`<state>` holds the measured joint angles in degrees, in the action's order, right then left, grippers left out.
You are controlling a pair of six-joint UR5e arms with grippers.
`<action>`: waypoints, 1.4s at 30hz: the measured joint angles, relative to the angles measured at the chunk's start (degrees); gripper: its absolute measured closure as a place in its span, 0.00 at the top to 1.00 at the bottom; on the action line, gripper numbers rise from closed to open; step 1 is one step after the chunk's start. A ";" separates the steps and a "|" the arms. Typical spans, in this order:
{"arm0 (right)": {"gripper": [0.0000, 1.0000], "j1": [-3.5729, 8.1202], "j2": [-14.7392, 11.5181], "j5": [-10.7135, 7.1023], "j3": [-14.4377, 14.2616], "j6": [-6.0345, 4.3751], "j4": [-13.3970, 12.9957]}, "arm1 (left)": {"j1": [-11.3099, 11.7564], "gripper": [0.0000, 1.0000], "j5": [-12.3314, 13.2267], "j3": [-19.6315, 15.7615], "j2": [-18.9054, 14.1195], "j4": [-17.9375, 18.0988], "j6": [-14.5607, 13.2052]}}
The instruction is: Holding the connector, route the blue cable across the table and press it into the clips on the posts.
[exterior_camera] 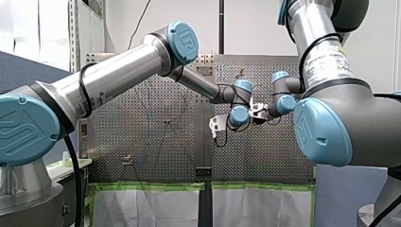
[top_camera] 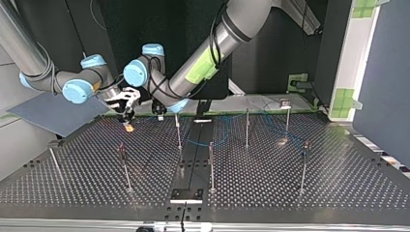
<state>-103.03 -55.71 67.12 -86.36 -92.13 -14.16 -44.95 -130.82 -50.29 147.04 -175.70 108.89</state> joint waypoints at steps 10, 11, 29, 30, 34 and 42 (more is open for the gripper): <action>0.00 0.18 -0.28 -0.29 0.01 0.03 0.09 | -0.14 0.00 -1.62 0.02 -0.10 -0.04 0.42; 0.00 0.24 -0.54 -0.36 0.00 0.02 0.14 | -0.18 0.00 -1.63 0.01 -0.16 -0.11 0.60; 0.00 0.50 -9.36 -0.13 0.10 -0.68 5.79 | -1.25 0.00 -4.70 -0.04 -6.14 -4.83 4.36; 0.00 0.51 -9.84 -0.09 0.10 -0.67 6.11 | -1.32 0.00 -4.70 -0.04 -6.25 -4.88 4.36; 0.00 0.48 -11.88 0.06 0.11 -0.68 7.14 | -1.75 0.00 -4.63 -0.05 -6.96 -4.95 4.34; 0.00 0.46 -15.24 0.12 0.12 -0.70 8.50 | -2.48 0.00 -4.69 -0.05 -9.49 -4.98 4.16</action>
<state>-102.57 -70.95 67.24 -86.24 -92.83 -5.66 -47.43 -135.50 -50.34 137.55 -180.68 113.06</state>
